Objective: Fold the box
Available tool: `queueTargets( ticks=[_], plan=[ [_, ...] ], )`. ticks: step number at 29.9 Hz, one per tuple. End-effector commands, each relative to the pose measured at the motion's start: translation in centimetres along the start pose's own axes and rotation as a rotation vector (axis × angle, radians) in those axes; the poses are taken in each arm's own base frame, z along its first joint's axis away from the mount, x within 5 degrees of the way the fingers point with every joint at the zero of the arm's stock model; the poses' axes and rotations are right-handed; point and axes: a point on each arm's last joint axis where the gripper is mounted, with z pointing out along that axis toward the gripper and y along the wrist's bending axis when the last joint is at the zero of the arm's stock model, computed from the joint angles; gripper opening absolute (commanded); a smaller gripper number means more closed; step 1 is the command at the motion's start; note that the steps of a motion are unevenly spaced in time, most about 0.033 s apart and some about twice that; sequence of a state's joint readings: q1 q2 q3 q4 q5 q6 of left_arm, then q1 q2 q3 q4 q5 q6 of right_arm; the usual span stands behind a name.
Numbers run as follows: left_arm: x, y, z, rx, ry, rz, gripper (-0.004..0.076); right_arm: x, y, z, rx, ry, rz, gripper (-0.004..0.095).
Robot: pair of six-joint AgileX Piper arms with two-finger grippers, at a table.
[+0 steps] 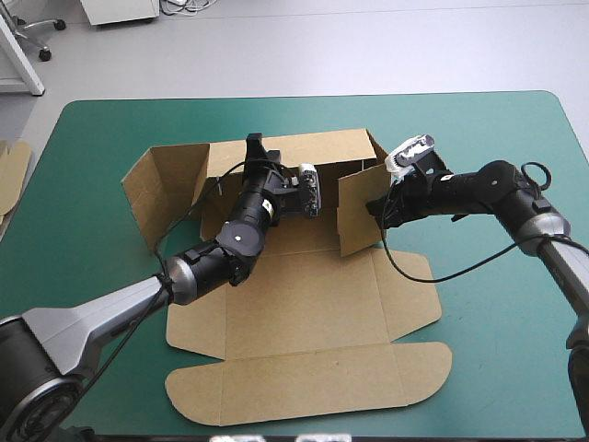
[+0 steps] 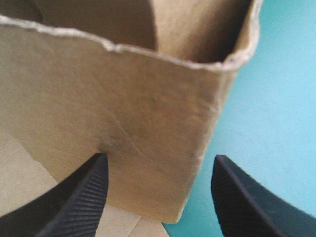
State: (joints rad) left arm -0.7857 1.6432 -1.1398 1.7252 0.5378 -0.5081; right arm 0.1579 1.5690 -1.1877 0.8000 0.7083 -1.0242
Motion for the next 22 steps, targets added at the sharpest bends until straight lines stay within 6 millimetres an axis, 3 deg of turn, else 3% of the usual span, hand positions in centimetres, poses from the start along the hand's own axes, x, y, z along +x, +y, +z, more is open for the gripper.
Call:
queueTargets(
  ticks=[1, 12, 22],
  plan=[
    [-0.5, 2.3, -1.2, -0.065, -0.054, 0.071, -0.0014, -2.0, 0.4, -1.8, 0.034, -0.12, -0.033, 0.0595],
    [-0.9, 3.4, -1.3, -0.092, -0.067, 0.06, -0.0014, -2.2, 0.2, -1.1, 0.01, -0.157, 0.028, 0.0593],
    [-1.1, 4.1, -1.4, -0.108, -0.075, 0.05, -0.0014, -4.3, 0.0, -2.2, 0.03, -0.214, 0.025, 0.0593]
  ],
)
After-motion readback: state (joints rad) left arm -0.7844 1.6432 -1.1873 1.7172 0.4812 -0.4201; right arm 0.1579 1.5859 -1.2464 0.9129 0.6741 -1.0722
